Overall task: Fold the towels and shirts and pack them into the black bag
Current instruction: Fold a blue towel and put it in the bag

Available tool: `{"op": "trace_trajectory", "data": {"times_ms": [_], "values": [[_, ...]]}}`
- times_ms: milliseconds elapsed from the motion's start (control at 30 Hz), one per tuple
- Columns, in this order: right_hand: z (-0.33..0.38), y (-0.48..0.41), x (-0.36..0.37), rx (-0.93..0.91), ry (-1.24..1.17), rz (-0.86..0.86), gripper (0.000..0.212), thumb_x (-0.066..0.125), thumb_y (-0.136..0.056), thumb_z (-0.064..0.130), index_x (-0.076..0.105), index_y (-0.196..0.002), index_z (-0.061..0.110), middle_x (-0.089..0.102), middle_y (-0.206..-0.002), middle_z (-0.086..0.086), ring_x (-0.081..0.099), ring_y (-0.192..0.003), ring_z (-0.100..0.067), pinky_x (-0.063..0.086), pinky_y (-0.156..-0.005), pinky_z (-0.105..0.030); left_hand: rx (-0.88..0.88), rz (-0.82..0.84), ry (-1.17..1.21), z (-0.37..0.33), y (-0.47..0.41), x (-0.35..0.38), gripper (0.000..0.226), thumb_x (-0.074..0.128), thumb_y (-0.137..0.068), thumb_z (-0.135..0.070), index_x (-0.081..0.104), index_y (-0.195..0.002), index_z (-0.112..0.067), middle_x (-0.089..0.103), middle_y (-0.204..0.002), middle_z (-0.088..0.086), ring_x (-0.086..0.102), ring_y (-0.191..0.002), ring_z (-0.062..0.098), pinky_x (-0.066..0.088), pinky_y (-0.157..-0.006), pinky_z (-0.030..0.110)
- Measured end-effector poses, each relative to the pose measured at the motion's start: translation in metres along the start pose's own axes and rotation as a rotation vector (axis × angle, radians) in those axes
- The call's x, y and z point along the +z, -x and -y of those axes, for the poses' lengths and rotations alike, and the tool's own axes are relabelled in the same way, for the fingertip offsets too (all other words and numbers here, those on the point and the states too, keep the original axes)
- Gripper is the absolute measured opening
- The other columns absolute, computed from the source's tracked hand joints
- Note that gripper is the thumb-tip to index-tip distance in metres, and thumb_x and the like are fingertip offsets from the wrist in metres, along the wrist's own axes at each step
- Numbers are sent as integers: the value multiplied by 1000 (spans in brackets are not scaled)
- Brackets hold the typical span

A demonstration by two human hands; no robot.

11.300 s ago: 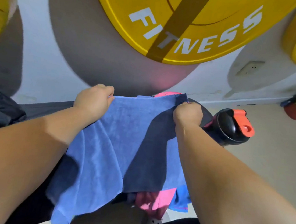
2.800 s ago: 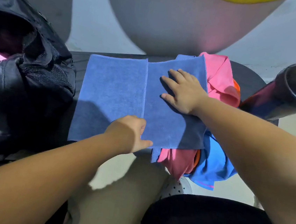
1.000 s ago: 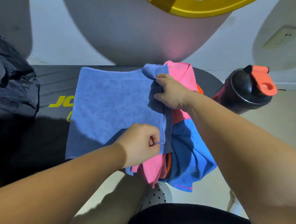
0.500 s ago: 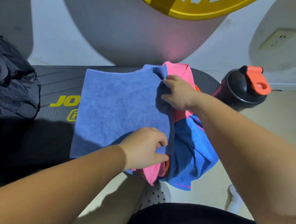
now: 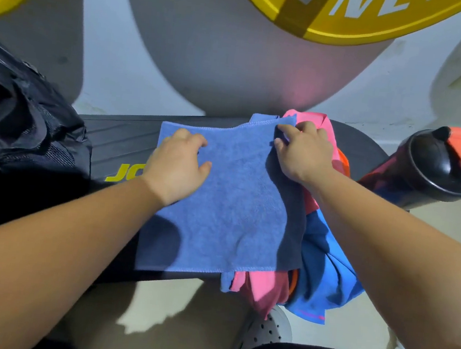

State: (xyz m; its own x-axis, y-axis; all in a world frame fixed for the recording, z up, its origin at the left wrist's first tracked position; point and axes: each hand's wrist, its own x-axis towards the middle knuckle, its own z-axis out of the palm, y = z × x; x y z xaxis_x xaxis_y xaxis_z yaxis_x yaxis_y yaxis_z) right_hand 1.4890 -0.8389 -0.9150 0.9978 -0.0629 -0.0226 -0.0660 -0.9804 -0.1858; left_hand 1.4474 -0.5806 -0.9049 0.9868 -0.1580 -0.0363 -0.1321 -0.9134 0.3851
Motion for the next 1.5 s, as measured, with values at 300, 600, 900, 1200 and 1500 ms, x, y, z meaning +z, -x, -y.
{"op": "trace_trajectory", "data": {"times_ms": [300,600,900,1200,1500], "values": [[2,-35,-6,335,-645,-140,45,62,-82,31,61,-127,34,71,-93,14,64,-92,-10,51,-85,-27,-123,116,-246,54,-69,-1,51,55,-95,-40,45,-143,-24,45,-138,8,43,-124,38,42,-100,48],[-2,-33,-12,302,-946,-131,14,78,-75,16,73,-85,25,74,-83,-2,67,-72,-12,59,-80,-39,-274,119,-130,71,-88,-7,24,70,-84,-41,52,-81,-26,55,-108,8,51,-108,36,47,-90,42],[15,3,-82,30,-727,-40,17,70,-86,9,73,-91,25,71,-88,-3,58,-76,-11,55,-78,-35,-214,-84,79,59,-43,-73,12,71,-71,-5,67,-76,-15,57,-73,-1,56,-79,29,36,-65,26],[19,97,-169,9,-795,-70,9,71,-86,8,74,-91,1,74,-84,-7,62,-76,-12,56,-84,-47,-28,-84,260,27,64,-192,17,88,-66,-17,71,-66,-15,65,-62,3,50,-53,11,37,-49,20],[25,158,-260,58,-983,437,3,65,-87,7,66,-86,4,63,-70,-10,54,-58,-13,40,-48,-20,19,382,1040,45,122,-264,33,84,-48,-15,56,-65,-15,45,-52,4,44,-46,13,39,-43,20]]}}
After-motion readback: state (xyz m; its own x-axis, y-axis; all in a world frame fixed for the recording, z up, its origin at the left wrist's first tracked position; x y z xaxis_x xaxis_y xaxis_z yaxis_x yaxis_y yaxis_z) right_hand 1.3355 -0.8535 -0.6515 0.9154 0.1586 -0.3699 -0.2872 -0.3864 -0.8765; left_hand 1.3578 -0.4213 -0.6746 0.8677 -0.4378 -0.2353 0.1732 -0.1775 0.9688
